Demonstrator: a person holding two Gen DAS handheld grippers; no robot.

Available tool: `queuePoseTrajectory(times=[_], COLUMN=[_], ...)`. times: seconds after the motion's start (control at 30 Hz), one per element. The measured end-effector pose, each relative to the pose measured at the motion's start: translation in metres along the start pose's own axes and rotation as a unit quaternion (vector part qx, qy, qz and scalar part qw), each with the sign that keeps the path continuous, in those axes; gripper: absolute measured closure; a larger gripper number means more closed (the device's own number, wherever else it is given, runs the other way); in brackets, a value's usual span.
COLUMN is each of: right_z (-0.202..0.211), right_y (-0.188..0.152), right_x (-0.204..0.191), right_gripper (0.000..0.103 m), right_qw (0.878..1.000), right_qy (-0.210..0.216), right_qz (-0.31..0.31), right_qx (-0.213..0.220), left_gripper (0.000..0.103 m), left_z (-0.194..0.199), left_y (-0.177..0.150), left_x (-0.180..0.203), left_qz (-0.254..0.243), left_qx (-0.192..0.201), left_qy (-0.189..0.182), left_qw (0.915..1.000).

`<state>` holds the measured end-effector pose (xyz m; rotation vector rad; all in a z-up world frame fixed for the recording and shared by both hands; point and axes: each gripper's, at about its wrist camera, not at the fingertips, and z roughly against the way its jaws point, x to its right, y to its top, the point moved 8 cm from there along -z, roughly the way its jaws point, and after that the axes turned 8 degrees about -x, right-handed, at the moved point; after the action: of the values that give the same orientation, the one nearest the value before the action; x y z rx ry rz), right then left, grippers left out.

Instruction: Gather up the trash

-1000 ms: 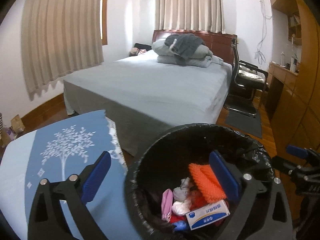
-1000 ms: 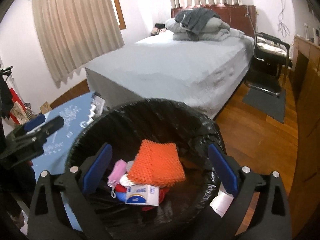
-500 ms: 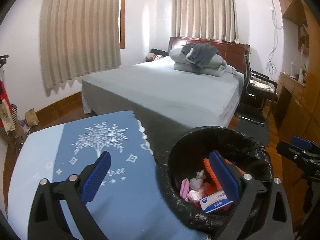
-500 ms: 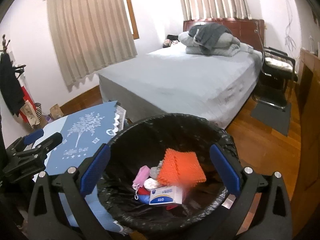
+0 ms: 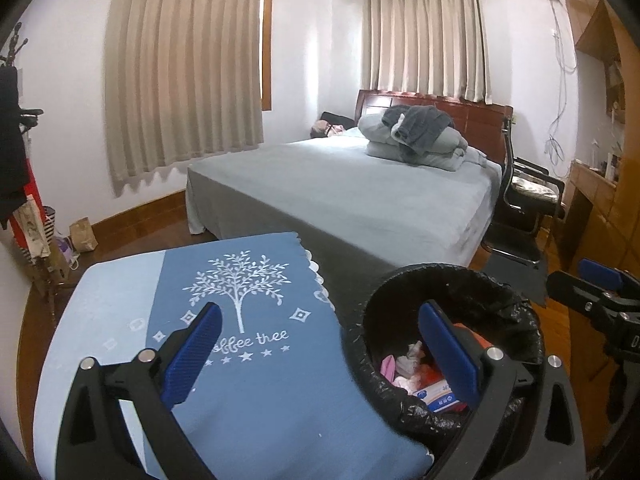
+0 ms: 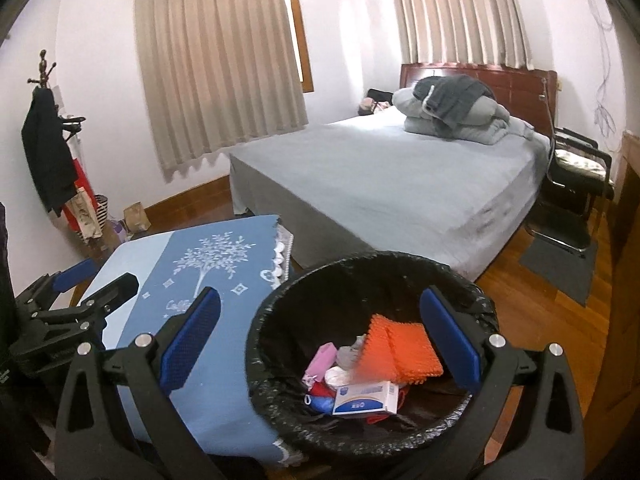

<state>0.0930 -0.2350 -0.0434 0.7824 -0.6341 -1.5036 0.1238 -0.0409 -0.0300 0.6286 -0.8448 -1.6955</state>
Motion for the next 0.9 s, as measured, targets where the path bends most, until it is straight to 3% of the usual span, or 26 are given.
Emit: queuePoseTrajectory(times=[0.4, 0.9], right_z=[0.014, 0.020], right_y=[0.003, 0.002], right_x=[-0.025, -0.020], right_gripper=[0.006, 0.006], right_qw=[1.000, 1.000], right_qy=[0.007, 0.006], right_qz=[0.019, 0.008], right_qx=[0.009, 0.015], left_gripper=[0.006, 0.006], left_z=[0.028, 0.034], left_y=[-0.001, -0.001], left_x=[-0.010, -0.008], left_qz=[0.011, 0.009], left_qx=[0.019, 0.027], left_qy=[0.014, 0.015], left_qw=[0.9997, 0.9995])
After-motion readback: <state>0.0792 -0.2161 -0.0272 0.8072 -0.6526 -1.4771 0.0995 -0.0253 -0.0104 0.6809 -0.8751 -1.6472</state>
